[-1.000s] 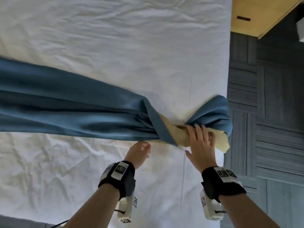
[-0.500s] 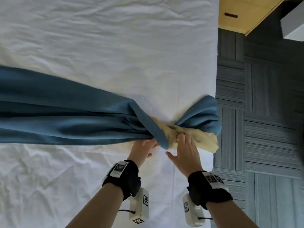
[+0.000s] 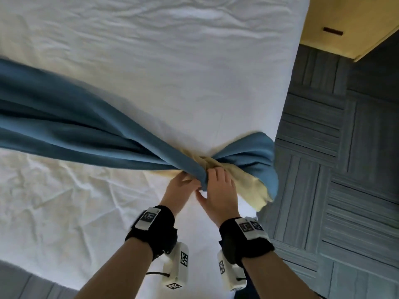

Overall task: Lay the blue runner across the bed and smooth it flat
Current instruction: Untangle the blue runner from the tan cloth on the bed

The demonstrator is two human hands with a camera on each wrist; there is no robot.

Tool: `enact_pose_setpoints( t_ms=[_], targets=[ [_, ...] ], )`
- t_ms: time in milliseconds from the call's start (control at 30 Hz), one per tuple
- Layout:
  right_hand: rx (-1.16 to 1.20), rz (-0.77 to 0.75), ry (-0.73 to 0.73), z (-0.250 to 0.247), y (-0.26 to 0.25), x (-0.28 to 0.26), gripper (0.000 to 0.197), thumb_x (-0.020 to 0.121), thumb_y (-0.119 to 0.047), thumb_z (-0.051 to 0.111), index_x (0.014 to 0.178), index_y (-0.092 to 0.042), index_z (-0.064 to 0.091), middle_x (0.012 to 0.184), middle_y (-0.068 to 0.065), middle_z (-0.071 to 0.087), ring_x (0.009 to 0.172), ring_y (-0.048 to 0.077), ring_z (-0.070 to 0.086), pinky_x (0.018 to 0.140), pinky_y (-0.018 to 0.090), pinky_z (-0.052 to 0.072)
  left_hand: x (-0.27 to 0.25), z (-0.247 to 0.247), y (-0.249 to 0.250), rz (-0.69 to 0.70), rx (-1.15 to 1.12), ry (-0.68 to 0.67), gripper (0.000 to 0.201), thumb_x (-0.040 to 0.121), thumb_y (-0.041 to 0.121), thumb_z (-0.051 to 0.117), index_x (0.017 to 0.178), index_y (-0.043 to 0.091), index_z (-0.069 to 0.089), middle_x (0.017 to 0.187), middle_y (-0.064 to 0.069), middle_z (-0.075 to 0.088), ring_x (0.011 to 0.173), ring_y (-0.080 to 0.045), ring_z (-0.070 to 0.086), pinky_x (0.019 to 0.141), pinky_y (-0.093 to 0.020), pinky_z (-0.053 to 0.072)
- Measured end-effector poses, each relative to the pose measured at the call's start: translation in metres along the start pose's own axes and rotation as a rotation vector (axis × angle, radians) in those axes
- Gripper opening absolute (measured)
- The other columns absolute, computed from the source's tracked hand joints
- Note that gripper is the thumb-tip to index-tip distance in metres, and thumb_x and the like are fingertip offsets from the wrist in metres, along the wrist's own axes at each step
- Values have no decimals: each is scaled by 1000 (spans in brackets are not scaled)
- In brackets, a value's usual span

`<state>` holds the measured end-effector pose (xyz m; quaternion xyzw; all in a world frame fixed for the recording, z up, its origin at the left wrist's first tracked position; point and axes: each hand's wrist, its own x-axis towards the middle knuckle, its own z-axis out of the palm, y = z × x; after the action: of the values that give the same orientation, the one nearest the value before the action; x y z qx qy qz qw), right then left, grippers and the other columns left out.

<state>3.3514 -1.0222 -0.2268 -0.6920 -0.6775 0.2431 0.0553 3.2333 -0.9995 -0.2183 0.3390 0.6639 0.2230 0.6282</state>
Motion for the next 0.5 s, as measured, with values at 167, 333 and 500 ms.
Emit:
enact_pose_setpoints(
  t_ms=[167,333,500],
  targets=[
    [212,-165,-199,-25,30,2,31,86,-32,62,106,-9,56,112,8,56,110,23,48,94,34,43,-9,35,2,-69,-234,164,32,85,17,63,114,11,49,85,-10,69,71,-23,68,74,-35,55],
    [648,20,-356,-46,27,8,18,88,-19,62,90,-2,60,82,13,60,72,18,51,68,34,44,-22,44,-7,-79,-92,252,32,87,35,59,114,17,54,85,-5,60,65,-14,52,57,-23,40],
    [571,52,-257,-48,26,8,19,92,-7,43,98,1,59,76,6,58,64,14,51,54,10,37,-36,45,-19,-74,139,226,34,97,31,40,117,11,59,120,-7,51,110,-23,50,89,-26,33]
  ],
)
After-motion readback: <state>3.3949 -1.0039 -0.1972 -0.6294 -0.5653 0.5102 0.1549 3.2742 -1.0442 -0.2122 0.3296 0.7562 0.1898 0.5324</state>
